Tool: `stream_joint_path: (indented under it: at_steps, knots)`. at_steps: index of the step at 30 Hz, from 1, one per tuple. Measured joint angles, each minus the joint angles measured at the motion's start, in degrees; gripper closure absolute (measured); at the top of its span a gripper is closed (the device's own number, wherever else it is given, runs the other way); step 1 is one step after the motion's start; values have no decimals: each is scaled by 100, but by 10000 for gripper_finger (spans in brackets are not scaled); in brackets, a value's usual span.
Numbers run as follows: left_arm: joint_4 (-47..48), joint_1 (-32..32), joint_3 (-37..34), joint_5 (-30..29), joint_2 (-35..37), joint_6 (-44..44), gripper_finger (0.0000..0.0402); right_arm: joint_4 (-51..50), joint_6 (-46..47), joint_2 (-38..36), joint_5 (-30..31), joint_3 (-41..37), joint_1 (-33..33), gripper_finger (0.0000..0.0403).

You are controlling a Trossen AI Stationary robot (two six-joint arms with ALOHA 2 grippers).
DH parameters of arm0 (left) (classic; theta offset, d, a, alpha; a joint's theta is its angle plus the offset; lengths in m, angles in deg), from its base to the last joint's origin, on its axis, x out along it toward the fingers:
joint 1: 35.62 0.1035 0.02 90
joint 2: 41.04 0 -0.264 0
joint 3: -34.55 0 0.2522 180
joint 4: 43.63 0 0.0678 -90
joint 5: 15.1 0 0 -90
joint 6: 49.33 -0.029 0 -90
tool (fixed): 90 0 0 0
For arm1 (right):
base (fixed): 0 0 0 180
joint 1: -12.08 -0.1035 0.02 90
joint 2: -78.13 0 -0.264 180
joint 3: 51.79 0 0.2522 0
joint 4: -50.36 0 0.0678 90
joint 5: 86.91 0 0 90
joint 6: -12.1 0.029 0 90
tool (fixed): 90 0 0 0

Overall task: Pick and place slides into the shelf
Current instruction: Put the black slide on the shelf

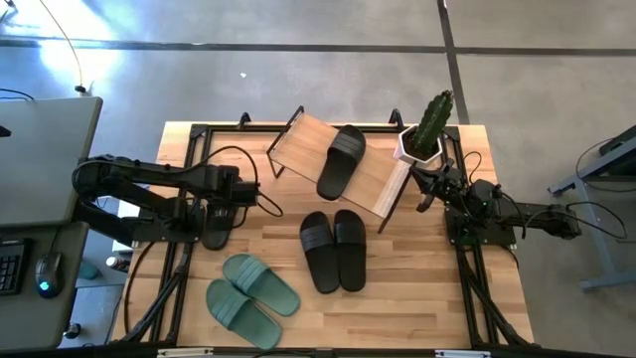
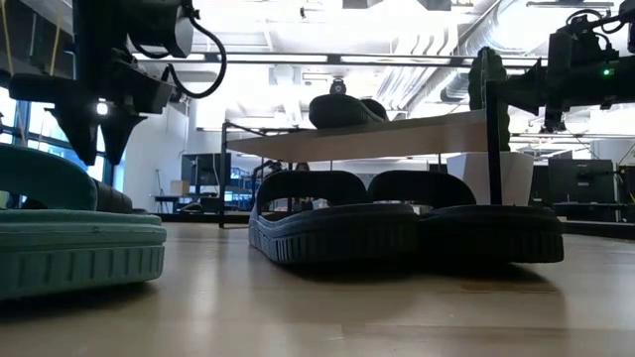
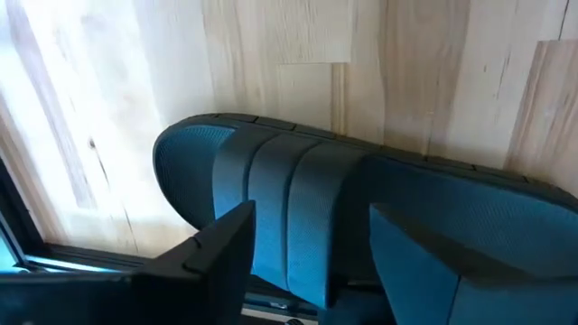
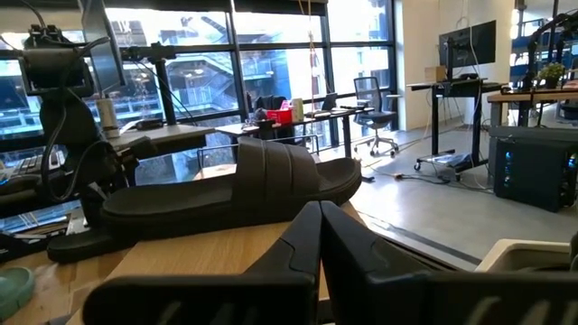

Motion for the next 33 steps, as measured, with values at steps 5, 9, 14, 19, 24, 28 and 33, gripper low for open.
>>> stream_joint_path:
  at_steps: [5, 9, 14, 19, 24, 28, 33]
  knots:
    - [-8, -2, 0, 92, 0, -14, 195, 0, 0, 0, 0, 0, 1, 402]
    - [-36, -2, 5, 251, 0, 34, 196, 0, 0, 0, -2, 0, 1, 402]
    - [-99, -2, 77, -31, 0, 399, 197, 1, 0, 0, 0, 0, 0, 402]
    - [-82, -2, 320, 49, 0, 759, 197, 2, 11, 0, 0, 0, -1, 402]
    - [-71, 0, 775, 14, 0, 1636, 197, 2, 7, 0, 1, 0, 0, 402]
    - [-75, -2, 1093, 406, 0, 3194, 197, 2, 29, 0, 2, 0, -1, 402]
    - [-46, -185, 1061, 1309, 0, 4192, 197, 3, 39, 0, -13, 0, 0, 402]
